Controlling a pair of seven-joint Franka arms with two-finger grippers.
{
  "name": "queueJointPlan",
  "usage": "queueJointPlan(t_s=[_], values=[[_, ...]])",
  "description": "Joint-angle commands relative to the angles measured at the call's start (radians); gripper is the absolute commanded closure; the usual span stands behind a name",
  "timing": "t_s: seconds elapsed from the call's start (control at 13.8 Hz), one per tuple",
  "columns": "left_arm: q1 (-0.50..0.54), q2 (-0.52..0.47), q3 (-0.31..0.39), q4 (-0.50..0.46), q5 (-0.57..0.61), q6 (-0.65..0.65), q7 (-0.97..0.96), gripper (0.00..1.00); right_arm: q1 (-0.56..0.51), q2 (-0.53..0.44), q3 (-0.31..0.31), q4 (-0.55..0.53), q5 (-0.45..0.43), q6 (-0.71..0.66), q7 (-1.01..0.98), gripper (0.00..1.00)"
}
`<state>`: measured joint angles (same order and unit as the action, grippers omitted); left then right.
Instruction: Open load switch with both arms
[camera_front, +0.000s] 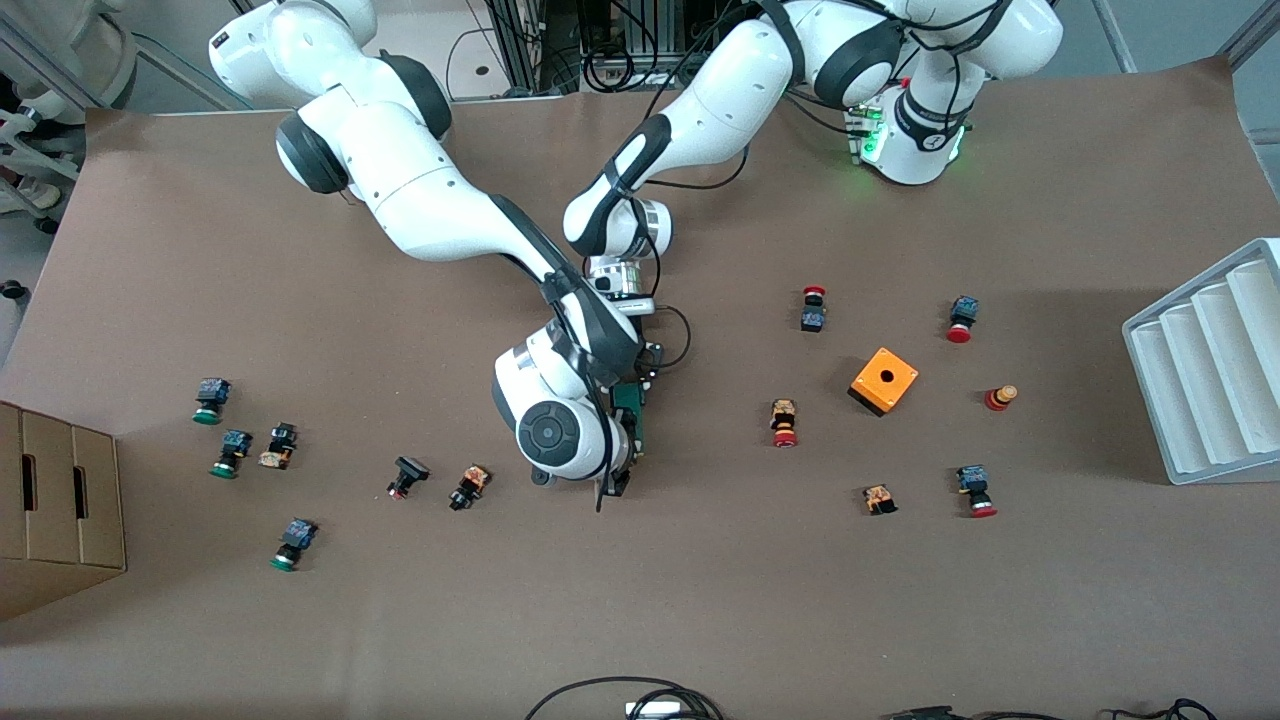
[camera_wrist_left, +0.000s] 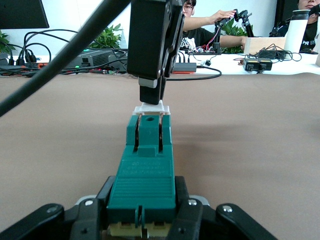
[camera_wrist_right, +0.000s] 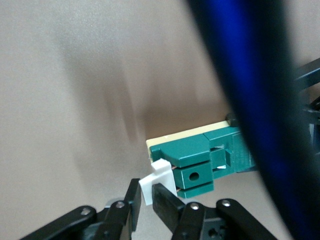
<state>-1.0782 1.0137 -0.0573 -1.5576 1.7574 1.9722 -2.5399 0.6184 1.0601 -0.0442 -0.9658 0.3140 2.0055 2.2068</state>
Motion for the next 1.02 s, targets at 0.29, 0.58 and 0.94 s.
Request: queueJointPlan(t_s=[0.29,0.58,0.94], values=[[0.009,0.014,-0.004,0.025,0.007,0.005,0.020,0.47,-0.006,-0.048,0.014,-0.062,0.031,-0.010,0.014,0.82],[0.009,0.014,-0.004,0.025,0.007,0.005,0.020,0.48,-0.014,-0.048,0.020,-0.068,0.025,-0.002,0.005,0.74],[0.009,0.014,-0.004,0.024,0.007,0.005,0.020,0.48,-0.019,-0.034,0.020,-0.065,0.020,0.032,-0.001,0.70]])
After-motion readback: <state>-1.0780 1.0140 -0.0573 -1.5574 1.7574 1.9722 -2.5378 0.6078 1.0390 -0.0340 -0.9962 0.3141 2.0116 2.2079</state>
